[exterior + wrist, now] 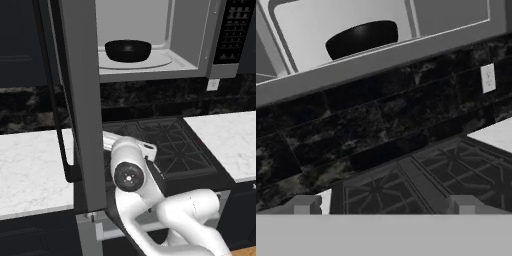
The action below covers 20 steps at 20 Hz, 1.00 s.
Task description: Open the microwave, place the bowl with waffle inside the microwave, then close the microwave door and turn it on.
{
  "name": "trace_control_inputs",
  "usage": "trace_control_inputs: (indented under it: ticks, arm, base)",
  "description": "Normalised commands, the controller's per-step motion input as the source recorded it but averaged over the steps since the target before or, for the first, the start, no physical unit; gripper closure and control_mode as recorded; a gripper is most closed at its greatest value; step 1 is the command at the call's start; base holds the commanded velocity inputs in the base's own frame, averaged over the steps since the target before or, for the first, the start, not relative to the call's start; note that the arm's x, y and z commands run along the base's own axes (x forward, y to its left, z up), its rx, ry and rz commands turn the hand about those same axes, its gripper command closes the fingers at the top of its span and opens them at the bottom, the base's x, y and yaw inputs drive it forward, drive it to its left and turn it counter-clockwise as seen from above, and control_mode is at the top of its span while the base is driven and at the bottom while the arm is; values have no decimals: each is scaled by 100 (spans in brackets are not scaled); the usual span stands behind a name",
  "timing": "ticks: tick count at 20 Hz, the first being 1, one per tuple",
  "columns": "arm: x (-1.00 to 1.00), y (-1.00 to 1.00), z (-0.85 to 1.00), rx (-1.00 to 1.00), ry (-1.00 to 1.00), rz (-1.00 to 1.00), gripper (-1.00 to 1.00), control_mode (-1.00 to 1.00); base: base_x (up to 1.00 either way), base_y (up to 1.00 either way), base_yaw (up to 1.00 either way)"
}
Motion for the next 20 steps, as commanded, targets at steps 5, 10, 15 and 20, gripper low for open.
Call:
trace_control_inputs:
  ticks: [5, 10, 15, 20]
  arm:
    - [-2, 52, -4, -13, -5, -9, -100, -100]
    - [-2, 62, -10, -16, -8, -11, -100, -100]
    - [0, 49, -19, -13, -5, -9, -100, -100]
    - [0, 40, -14, -11, -5, -8, -100, -100]
  base:
    - [0, 0, 0]
    - [0, 0, 0]
    - [0, 0, 0]
    - [0, 0, 0]
